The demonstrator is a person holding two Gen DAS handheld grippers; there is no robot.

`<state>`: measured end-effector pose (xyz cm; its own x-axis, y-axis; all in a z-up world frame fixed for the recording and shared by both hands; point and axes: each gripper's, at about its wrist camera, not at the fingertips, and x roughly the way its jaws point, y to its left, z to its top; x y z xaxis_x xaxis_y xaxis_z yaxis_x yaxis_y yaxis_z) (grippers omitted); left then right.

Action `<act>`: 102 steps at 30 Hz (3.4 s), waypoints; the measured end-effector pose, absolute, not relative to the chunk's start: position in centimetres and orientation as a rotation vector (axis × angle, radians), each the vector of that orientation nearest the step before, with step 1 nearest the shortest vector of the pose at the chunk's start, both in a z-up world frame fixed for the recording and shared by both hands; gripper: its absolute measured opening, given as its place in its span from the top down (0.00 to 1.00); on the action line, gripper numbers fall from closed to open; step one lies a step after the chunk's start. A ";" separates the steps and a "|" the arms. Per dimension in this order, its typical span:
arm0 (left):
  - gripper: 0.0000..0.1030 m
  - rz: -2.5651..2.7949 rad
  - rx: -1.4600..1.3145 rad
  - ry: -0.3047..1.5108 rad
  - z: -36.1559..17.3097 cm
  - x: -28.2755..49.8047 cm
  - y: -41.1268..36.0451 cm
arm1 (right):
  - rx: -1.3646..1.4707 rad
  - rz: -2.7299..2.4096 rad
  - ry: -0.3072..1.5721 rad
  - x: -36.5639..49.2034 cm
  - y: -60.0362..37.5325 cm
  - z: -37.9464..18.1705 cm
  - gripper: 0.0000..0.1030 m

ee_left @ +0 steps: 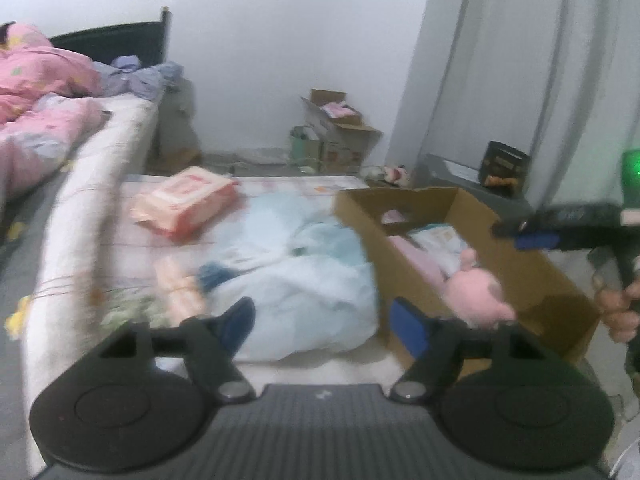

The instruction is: Organize soft objects

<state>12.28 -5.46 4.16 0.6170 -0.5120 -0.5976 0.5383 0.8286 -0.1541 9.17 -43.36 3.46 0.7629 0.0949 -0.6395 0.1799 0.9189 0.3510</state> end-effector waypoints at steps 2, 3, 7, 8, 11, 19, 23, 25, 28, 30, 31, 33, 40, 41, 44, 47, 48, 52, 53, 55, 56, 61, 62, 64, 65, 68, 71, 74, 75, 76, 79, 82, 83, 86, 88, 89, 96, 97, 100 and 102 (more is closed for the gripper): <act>0.23 -0.560 0.058 0.668 4.5 11.4 -3.4 | 0.446 0.018 0.668 8.8 -41.3 4.4 0.24; 0.22 -0.536 0.065 0.661 4.6 10.9 -2.2 | 0.456 0.062 0.660 8.8 -39.9 4.8 0.24; 0.17 -0.432 0.072 0.637 4.4 8.9 2.3 | 0.442 0.200 0.679 10.1 -34.2 5.3 0.24; 0.17 -0.413 0.067 0.639 4.2 8.6 3.1 | 0.435 0.233 0.689 10.6 -32.7 5.3 0.24; 0.17 -0.367 0.038 0.669 2.9 7.7 5.4 | 0.433 0.332 0.733 12.3 -28.3 4.7 0.24; 0.25 -0.302 0.031 0.756 -2.1 6.3 7.2 | 0.410 0.461 0.931 15.1 -18.1 -1.0 0.24; 0.38 -0.288 0.047 0.794 -4.5 6.1 7.2 | 0.405 0.440 1.046 16.3 -15.7 -5.0 0.27; 0.42 -0.282 0.046 0.807 -5.4 6.3 7.4 | 0.375 0.434 1.069 16.4 -14.7 -6.1 0.27; 0.53 -0.271 0.035 0.829 -6.5 6.6 7.9 | 0.352 0.442 1.105 16.3 -13.9 -7.2 0.27; 0.60 -0.268 0.021 0.841 -6.9 6.8 8.0 | 0.333 0.460 1.120 16.5 -13.1 -7.6 0.27; 0.63 -0.270 0.012 0.844 -7.0 6.8 8.2 | 0.324 0.472 1.123 16.5 -12.8 -7.6 0.26; 0.67 -0.271 0.002 0.843 -7.1 6.9 8.3 | 0.295 0.497 1.128 16.6 -12.0 -7.4 0.25; 0.71 -0.290 -0.034 0.851 -7.5 7.1 8.6 | 0.206 0.548 1.135 17.1 -9.8 -7.6 0.29; 0.71 -0.295 -0.035 0.850 -7.5 7.0 8.5 | 0.211 0.550 1.136 17.1 -10.0 -7.6 0.31; 0.71 -0.315 -0.051 0.852 -7.6 7.0 8.5 | 0.206 0.537 1.121 17.0 -10.6 -7.6 0.34; 0.71 -0.338 -0.064 0.859 -7.7 7.2 8.2 | 0.202 0.492 1.104 16.8 -11.6 -7.3 0.35; 0.71 -0.344 -0.062 0.859 -7.8 7.2 8.0 | 0.196 0.468 1.093 16.8 -12.2 -7.2 0.35; 0.71 -0.371 -0.056 0.862 -8.0 7.3 7.1 | 0.166 0.351 1.050 16.8 -14.8 -6.5 0.35; 0.71 -0.380 -0.057 0.864 -8.1 7.4 6.8 | 0.157 0.314 1.043 16.8 -15.4 -6.4 0.35; 0.71 -0.399 -0.056 0.865 -8.1 7.3 6.4 | 0.145 0.235 1.032 17.0 -16.5 -6.2 0.33; 0.70 -0.409 -0.052 0.863 -8.1 7.3 6.2 | 0.153 0.213 1.030 17.0 -17.1 -6.1 0.32; 0.61 -0.430 -0.053 0.847 -7.7 6.8 6.1 | 0.235 0.238 0.988 16.5 -18.4 -4.6 0.29; 0.61 -0.434 -0.062 0.846 -7.6 6.8 6.2 | 0.249 0.260 0.972 16.3 -18.3 -4.0 0.28; 0.60 -0.436 -0.075 0.839 -7.3 6.6 6.4 | 0.284 0.330 0.959 16.3 -17.4 -3.3 0.28; 0.60 -0.434 -0.079 0.834 -7.1 6.6 6.6 | 0.311 0.376 0.966 16.4 -16.8 -3.2 0.28; 0.57 -0.427 -0.087 0.816 -6.5 6.4 6.8 | 0.365 0.481 1.032 17.5 -14.7 -4.1 0.28; 0.53 -0.411 -0.068 0.835 -6.7 6.9 6.7 | 0.362 0.517 1.096 18.9 -12.4 -5.5 0.28; 0.51 -0.408 -0.053 0.876 -7.6 7.4 6.3 | 0.332 0.508 1.168 20.5 -10.7 -7.1 0.28; 0.51 -0.404 -0.049 0.885 -7.9 7.5 6.2 | 0.330 0.515 1.193 21.0 -10.3 -7.5 0.28; 0.51 -0.403 -0.045 0.890 -8.1 7.6 6.0 | 0.320 0.520 1.218 21.3 -9.8 -7.9 0.25; 0.51 -0.403 -0.046 0.888 -8.3 7.6 6.0 | 0.279 0.543 1.239 21.2 -8.8 -8.1 0.20; 0.51 -0.400 -0.054 0.884 -8.5 7.7 6.2 | 0.273 0.563 1.275 20.8 -8.4 -8.2 0.20; 0.51 -0.399 -0.057 0.883 -8.6 7.8 6.2 | 0.274 0.566 1.283 20.6 -8.5 -8.2 0.19; 0.51 -0.398 -0.061 0.875 -8.8 7.9 6.1 | 0.291 0.592 1.297 19.8 -8.6 -8.3 0.19; 0.51 -0.398 -0.061 0.869 -8.9 8.0 5.9 | 0.296 0.612 1.295 19.1 -8.5 -8.3 0.22; 0.51 -0.397 -0.060 0.864 -8.9 8.1 5.8 | 0.296 0.617 1.291 18.8 -8.4 -8.3 0.29; 0.55 -0.413 -0.079 0.850 -8.7 8.0 5.4 | 0.402 0.618 1.301 18.3 -9.5 -8.9 0.65; 0.55 -0.416 -0.081 0.845 -8.5 7.8 5.4 | 0.421 0.622 1.298 18.1 -9.8 -8.9 0.70; 0.55 -0.424 -0.077 0.816 -7.5 7.4 5.3 | 0.450 0.628 1.266 17.5 -10.5 -7.9 0.74; 0.55 -0.435 -0.070 0.787 -6.2 7.2 5.0 | 0.465 0.636 1.231 17.0 -11.1 -6.7 0.75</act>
